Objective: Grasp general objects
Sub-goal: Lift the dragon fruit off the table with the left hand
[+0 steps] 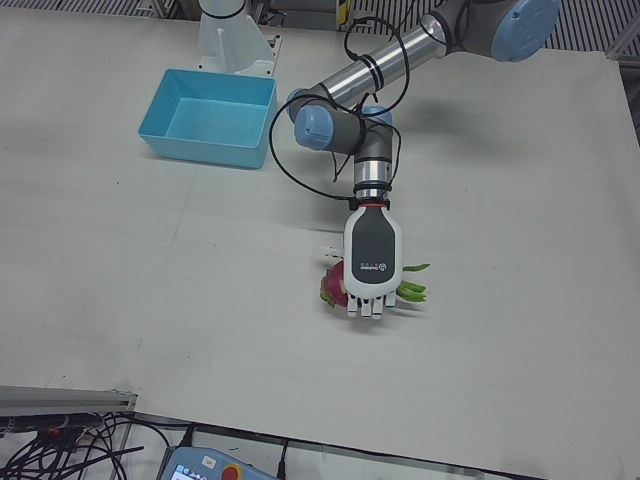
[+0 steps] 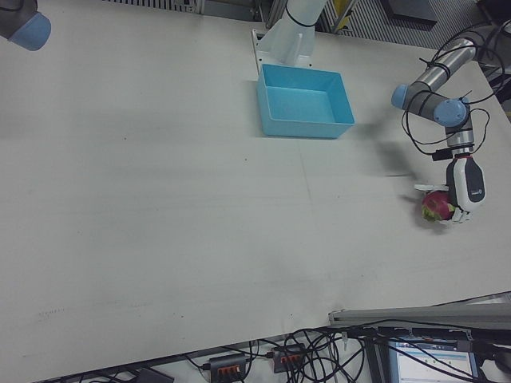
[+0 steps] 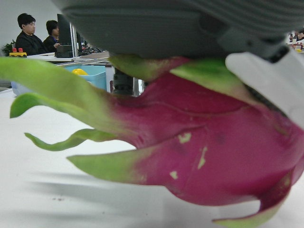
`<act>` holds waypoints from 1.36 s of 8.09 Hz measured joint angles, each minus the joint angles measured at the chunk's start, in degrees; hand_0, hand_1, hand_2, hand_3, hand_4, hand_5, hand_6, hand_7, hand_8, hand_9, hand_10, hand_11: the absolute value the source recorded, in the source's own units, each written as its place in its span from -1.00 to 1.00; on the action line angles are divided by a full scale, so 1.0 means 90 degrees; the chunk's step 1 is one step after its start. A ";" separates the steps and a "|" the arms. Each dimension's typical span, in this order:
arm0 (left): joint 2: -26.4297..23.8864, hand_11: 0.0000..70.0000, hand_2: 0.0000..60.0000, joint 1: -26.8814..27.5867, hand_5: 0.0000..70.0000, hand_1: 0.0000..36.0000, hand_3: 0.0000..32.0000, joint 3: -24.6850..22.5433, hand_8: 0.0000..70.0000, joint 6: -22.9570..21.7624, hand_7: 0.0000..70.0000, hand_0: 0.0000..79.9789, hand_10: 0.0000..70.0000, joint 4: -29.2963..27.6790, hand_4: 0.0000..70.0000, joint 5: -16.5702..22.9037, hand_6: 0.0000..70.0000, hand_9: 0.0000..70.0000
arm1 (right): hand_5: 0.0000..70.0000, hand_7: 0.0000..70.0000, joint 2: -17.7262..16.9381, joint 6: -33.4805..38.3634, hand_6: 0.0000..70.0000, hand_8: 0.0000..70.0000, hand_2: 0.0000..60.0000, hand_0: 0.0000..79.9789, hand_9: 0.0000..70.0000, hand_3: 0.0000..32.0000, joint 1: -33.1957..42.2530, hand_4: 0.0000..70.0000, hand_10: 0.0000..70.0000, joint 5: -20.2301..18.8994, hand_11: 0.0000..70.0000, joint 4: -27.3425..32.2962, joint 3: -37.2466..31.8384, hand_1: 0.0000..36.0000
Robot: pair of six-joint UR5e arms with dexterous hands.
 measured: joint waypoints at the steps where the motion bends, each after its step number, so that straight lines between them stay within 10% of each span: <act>1: 0.0004 1.00 1.00 -0.0014 1.00 1.00 -1.00 -0.0234 -0.20 -0.0022 0.21 -0.64 0.39 0.0092 -0.41 -0.0155 -0.11 0.14 | -1.00 -1.00 0.0000 0.0000 -1.00 -1.00 -1.00 -1.00 -1.00 -1.00 0.0000 -1.00 -1.00 0.0000 -1.00 0.0000 0.0000 -1.00; 7: -0.0042 0.99 1.00 -0.0133 1.00 1.00 -1.00 -0.2609 -0.15 -0.0150 0.18 -0.37 0.39 0.0828 -0.37 -0.0322 -0.08 0.21 | -1.00 -1.00 0.0000 -0.0003 -1.00 -1.00 -1.00 -1.00 -1.00 -1.00 0.0000 -1.00 -1.00 0.0000 -1.00 0.0000 0.0000 -1.00; 11: -0.0078 1.00 1.00 -0.0965 1.00 0.81 -1.00 -0.2588 -0.04 -0.0438 0.41 -0.20 0.47 -0.1484 -0.24 0.2006 0.03 0.35 | -1.00 -1.00 0.0000 -0.0003 -1.00 -1.00 -1.00 -1.00 -1.00 -1.00 0.0000 -1.00 -1.00 0.0000 -1.00 0.0000 0.0000 -1.00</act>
